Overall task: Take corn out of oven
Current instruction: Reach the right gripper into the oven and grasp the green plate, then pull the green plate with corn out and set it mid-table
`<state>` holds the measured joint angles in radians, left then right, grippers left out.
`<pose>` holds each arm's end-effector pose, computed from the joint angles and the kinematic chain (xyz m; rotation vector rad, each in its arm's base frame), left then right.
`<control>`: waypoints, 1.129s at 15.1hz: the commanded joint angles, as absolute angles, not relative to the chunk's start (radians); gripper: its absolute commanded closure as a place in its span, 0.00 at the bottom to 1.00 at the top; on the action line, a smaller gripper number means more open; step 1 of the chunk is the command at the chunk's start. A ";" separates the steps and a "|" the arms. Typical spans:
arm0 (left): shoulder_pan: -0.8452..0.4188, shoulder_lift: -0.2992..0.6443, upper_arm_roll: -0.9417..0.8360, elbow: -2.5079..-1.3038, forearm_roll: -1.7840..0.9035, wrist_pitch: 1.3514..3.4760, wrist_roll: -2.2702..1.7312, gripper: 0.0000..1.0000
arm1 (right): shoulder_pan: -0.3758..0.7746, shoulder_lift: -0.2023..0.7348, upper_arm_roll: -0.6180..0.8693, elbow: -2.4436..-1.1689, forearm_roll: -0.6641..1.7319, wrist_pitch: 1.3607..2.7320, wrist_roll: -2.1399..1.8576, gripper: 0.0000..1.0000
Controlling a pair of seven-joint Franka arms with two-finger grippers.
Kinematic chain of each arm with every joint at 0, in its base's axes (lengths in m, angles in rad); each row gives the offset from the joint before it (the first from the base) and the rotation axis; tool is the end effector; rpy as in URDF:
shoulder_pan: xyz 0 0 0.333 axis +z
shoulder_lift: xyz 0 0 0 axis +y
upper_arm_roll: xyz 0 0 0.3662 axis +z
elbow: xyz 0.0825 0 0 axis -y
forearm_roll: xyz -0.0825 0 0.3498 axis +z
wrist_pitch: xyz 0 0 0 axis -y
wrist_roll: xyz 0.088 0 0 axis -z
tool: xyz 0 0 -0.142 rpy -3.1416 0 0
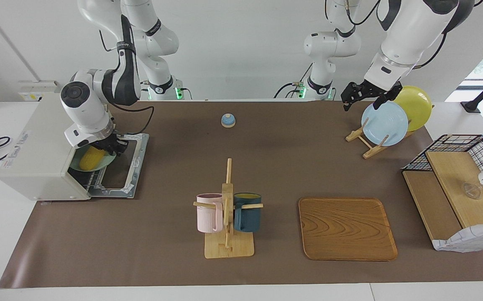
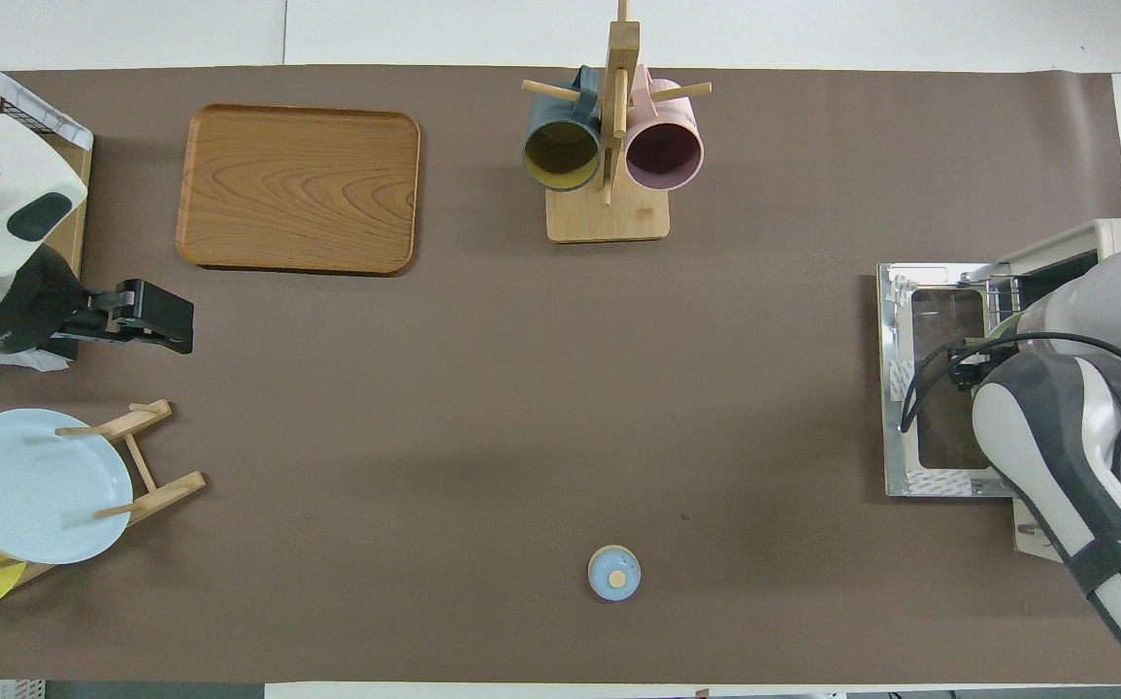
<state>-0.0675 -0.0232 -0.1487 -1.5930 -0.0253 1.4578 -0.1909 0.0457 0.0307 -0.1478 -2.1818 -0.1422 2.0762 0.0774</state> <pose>0.4828 -0.1110 0.6328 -3.1349 0.0416 0.1794 0.4880 -0.0613 0.4014 3.0083 -0.1540 -0.2075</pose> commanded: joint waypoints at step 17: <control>-0.038 -0.051 -0.152 -1.621 -0.028 1.480 -0.186 0.00 | 0.693 0.421 -0.130 -1.619 -0.041 1.894 0.782 1.00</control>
